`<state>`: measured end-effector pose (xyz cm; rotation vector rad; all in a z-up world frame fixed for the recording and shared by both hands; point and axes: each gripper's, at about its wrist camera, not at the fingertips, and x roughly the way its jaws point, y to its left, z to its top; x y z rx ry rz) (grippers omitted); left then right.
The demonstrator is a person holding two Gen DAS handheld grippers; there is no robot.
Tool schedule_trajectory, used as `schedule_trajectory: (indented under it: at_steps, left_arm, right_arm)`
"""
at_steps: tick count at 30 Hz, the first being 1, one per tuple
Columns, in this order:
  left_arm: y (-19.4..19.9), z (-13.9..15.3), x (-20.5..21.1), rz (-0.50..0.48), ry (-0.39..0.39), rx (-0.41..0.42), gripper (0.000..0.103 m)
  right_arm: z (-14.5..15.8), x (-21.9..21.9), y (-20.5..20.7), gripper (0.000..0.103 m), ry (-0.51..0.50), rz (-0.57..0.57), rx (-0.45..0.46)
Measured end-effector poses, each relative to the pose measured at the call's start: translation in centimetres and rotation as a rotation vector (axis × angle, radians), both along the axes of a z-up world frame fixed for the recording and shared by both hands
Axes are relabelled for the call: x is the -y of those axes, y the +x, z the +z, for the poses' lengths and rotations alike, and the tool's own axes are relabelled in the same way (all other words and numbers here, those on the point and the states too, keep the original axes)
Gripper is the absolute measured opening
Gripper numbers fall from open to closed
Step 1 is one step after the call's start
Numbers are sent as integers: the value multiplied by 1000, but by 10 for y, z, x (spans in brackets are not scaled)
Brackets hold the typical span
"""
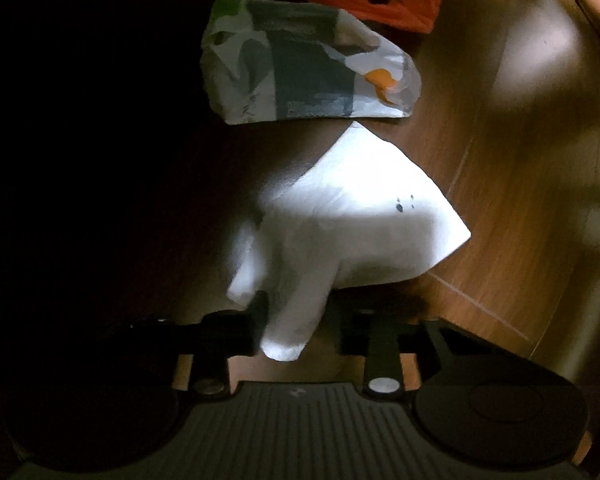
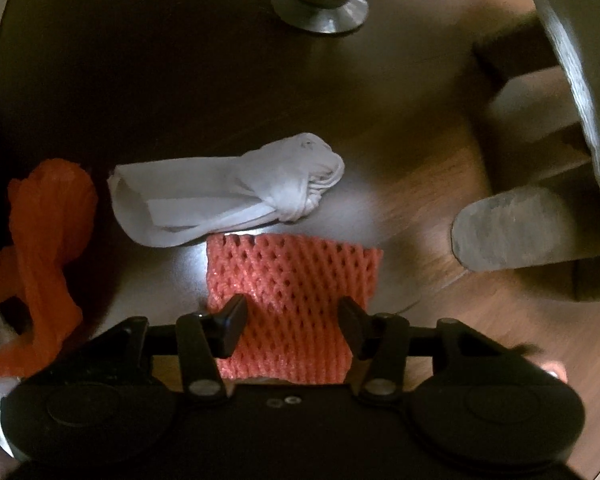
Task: Collect trash
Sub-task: 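Grasp the white paper towel with left tool while right tool grasps orange mesh sleeve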
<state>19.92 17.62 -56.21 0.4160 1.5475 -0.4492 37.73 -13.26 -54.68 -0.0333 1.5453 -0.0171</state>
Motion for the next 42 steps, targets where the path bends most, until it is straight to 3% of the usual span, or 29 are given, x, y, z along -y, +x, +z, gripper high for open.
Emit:
schedule_trajectory:
  at_steps: [1,7,8,16,21,26,34,39,42]
  left_arm:
    - [0,0,-2,17,0,-3,22]
    - [1,11,-11,90,-16,-8,15]
    - [0,14,-13,95,-13,-7,15]
    - [4,57,-29,142,-24,12,13]
    - [0,74,-24,171,-36,28,13]
    - [-7,73,-16,227,-67,19,13]
    - [-13,60,-11,296,-107,-16,13]
    - [-13,55,-18,361,-127,-41,13]
    - [-13,52,-23,400,-145,-58,13]
  right_arm:
    - [0,-1,-1,46,0,10,4]
    - [7,-8,-3,2,19,115,21]
    - [9,-9,-2,1,38,121,14]
    - [44,-18,-12,1,84,203,48]
    - [51,-3,-15,32,146,149,74]
    - [41,14,-10,46,124,127,75]
    - [4,33,-2,49,105,59,44]
    - [-4,32,-2,49,107,63,44]
    - [-8,38,0,46,132,-10,18]
